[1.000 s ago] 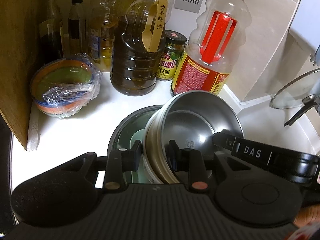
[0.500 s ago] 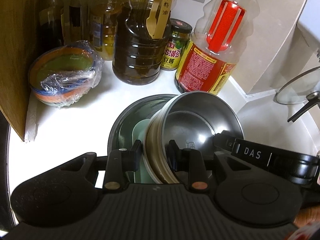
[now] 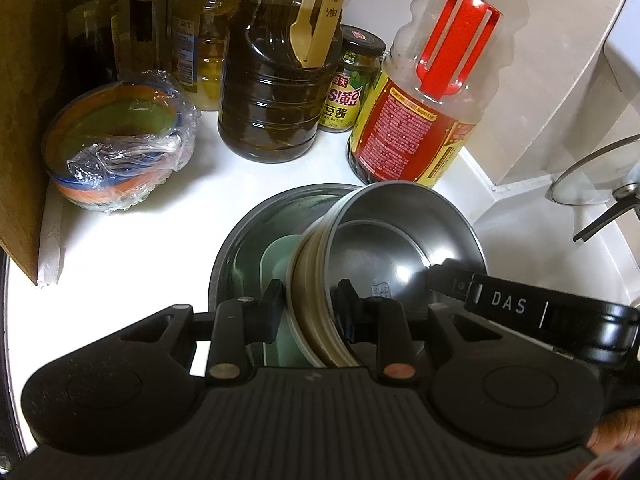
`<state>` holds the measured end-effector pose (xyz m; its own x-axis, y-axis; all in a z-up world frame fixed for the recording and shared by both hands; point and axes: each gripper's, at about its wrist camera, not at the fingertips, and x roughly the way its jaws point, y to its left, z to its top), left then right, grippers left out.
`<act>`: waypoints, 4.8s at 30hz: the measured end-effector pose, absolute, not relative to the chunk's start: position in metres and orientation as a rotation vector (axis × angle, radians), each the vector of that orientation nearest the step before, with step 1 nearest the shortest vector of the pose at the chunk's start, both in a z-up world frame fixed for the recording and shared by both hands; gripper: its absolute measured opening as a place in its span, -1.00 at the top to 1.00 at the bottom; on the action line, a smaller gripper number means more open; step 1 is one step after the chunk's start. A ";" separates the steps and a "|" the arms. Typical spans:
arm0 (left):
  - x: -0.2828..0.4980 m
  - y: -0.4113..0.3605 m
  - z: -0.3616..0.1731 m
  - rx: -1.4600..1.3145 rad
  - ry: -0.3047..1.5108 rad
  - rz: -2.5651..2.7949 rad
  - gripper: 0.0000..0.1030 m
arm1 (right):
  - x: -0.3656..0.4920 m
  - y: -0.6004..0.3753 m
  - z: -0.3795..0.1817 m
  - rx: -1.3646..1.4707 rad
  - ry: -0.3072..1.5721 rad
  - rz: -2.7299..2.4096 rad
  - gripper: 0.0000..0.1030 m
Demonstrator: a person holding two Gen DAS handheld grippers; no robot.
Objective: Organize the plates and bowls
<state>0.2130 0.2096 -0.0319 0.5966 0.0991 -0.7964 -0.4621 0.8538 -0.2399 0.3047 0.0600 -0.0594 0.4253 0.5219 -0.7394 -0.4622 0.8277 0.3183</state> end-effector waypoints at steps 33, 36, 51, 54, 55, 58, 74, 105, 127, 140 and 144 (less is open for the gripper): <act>0.202 0.208 -0.005 -0.387 0.779 0.319 0.85 | 0.295 0.045 -0.049 0.106 0.819 0.732 0.80; 0.204 0.213 -0.004 -0.407 0.793 0.303 0.85 | 0.298 0.044 -0.048 0.120 0.843 0.726 0.81; 0.218 0.219 -0.002 -0.366 0.857 0.269 0.84 | 0.326 0.056 -0.038 0.119 1.053 0.695 0.80; 0.218 0.216 -0.003 -0.340 0.857 0.269 0.84 | 0.323 0.061 -0.036 0.088 1.044 0.688 0.81; 0.219 0.216 -0.002 -0.336 0.857 0.268 0.84 | 0.322 0.062 -0.036 0.081 1.045 0.685 0.81; 0.219 0.218 -0.002 -0.335 0.859 0.259 0.84 | 0.325 0.064 -0.035 0.073 1.056 0.680 0.81; 0.214 0.217 0.001 -0.361 0.828 0.281 0.84 | 0.313 0.058 -0.030 0.033 0.959 0.720 0.78; 0.089 0.084 0.022 -0.208 0.740 0.426 0.35 | 0.167 -0.080 -0.056 0.025 0.702 0.821 0.13; -0.016 0.061 0.015 -0.204 0.825 0.294 0.35 | 0.050 -0.097 -0.073 0.097 0.787 0.711 0.13; -0.048 0.051 0.008 -0.198 0.857 0.232 0.35 | 0.002 -0.106 -0.076 0.117 0.812 0.649 0.13; -0.048 0.047 0.010 -0.198 0.849 0.229 0.35 | 0.003 -0.107 -0.072 0.101 0.804 0.658 0.14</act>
<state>-0.0481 0.0474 0.0102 0.6391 0.1211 -0.7595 -0.2777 0.9572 -0.0811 0.0027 -0.1066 -0.0724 0.5077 0.5819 -0.6353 -0.5074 0.7979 0.3253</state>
